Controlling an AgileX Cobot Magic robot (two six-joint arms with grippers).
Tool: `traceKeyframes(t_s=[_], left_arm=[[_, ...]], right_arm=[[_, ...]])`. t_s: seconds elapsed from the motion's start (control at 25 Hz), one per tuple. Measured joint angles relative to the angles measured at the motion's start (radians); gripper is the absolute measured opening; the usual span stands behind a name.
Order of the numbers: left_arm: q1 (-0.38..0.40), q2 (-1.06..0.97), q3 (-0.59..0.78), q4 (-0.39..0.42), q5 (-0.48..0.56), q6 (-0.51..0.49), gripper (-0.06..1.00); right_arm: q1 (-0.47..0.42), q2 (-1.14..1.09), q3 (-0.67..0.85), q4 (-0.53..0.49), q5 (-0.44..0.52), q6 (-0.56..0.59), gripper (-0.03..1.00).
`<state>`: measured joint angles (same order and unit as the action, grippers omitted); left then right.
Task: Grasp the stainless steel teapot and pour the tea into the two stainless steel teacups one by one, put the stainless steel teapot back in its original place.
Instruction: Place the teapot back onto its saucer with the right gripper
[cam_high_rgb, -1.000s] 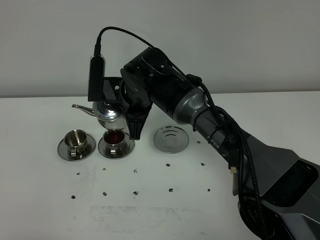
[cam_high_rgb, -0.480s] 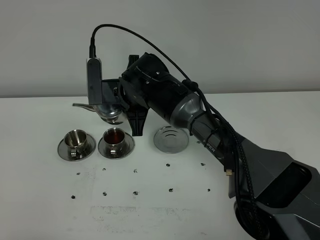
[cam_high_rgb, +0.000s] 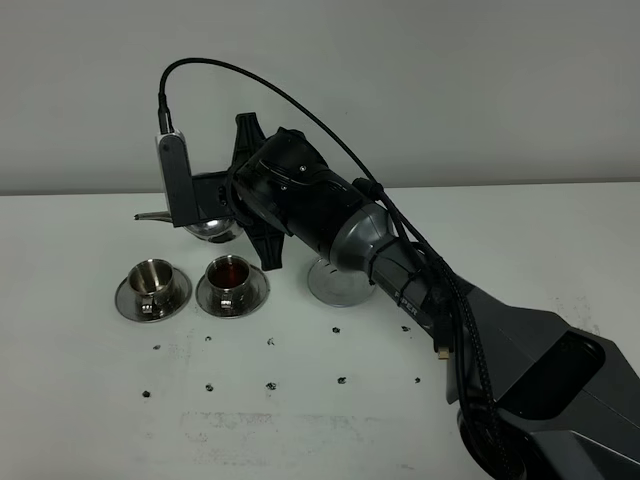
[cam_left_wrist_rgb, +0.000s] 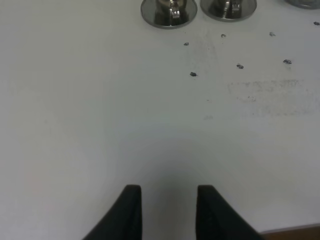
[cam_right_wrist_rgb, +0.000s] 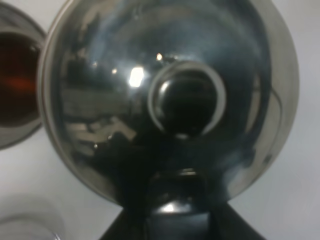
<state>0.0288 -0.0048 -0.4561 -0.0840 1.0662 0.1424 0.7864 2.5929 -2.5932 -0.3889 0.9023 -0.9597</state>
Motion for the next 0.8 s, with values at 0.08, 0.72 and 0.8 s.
traceKeyframes(t_s=[0.08,0.72,0.8], left_arm=[[0.0,0.0,0.0,0.0,0.0,0.0,0.28],[0.0,0.0,0.0,0.0,0.0,0.0,0.28],[0.0,0.0,0.0,0.0,0.0,0.0,0.28]], right_arm=[[0.0,0.0,0.0,-0.003,-0.003,-0.019,0.18],[0.001,0.039,0.0,-0.091,-0.09,-0.123,0.18],[0.001,0.039,0.0,-0.104,-0.092,-0.147,0.18]])
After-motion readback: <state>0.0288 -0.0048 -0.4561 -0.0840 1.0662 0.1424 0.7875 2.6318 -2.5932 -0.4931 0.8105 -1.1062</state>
